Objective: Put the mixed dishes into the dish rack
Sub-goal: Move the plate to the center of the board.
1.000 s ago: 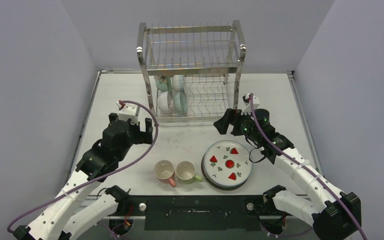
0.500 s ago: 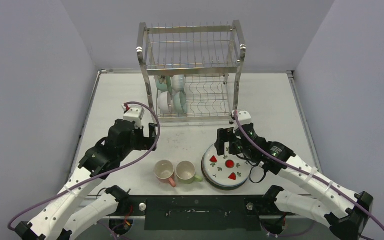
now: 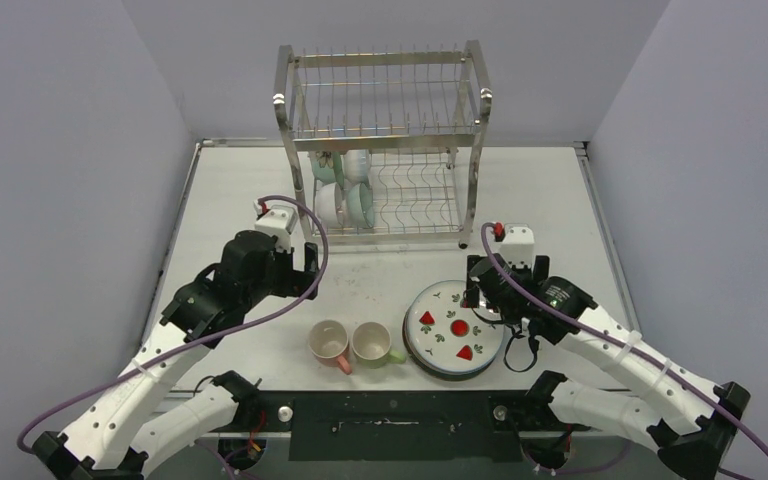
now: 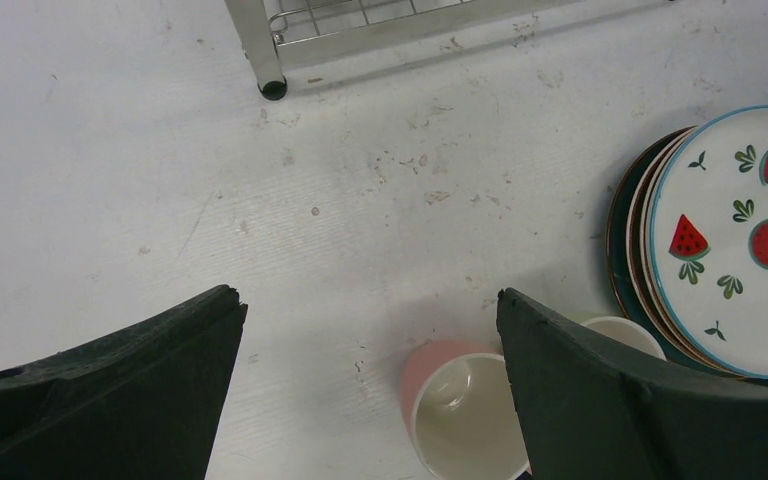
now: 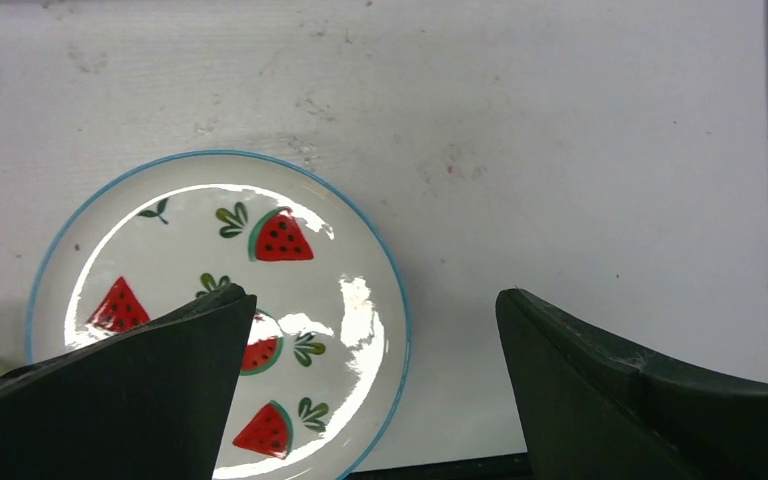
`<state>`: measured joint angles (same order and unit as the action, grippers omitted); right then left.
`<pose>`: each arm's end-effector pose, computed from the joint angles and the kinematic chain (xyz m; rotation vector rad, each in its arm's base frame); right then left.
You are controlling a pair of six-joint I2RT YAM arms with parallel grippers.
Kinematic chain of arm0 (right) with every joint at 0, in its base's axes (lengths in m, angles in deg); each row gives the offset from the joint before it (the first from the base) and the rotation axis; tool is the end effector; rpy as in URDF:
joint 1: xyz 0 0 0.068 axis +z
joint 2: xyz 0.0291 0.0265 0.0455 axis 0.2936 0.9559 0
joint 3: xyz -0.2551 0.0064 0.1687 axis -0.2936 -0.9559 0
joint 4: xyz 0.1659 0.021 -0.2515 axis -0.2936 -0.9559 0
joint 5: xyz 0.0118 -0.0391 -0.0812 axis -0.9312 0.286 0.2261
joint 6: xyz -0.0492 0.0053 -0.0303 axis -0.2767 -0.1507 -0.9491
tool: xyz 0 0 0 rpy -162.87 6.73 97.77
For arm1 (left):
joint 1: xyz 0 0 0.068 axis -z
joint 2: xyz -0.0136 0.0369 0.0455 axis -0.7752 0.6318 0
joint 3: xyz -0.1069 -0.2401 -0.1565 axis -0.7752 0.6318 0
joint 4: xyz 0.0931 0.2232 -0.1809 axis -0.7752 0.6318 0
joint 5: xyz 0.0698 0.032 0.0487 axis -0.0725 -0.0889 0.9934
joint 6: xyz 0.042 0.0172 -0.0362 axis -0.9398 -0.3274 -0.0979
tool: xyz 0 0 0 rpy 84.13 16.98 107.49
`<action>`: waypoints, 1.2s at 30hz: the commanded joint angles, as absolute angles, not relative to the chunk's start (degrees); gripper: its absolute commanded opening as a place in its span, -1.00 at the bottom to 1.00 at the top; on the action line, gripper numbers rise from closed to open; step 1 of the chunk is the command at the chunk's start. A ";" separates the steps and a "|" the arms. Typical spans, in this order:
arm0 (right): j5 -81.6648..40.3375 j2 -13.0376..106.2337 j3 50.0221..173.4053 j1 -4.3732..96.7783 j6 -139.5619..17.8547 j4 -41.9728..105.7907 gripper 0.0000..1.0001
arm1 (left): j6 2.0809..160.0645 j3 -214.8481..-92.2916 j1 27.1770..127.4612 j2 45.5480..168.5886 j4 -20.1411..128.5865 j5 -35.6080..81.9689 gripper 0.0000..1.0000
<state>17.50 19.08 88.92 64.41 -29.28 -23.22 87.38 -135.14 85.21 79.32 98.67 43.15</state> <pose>0.1459 0.1270 0.3182 0.0095 2.3715 0.0121 0.1628 -0.1013 0.3560 0.2027 2.1941 -0.2887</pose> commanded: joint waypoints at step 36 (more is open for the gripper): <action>-0.04 8.27 59.30 60.28 4.65 -11.85 1.00 | 84.52 -132.72 84.92 77.78 94.28 36.71 0.94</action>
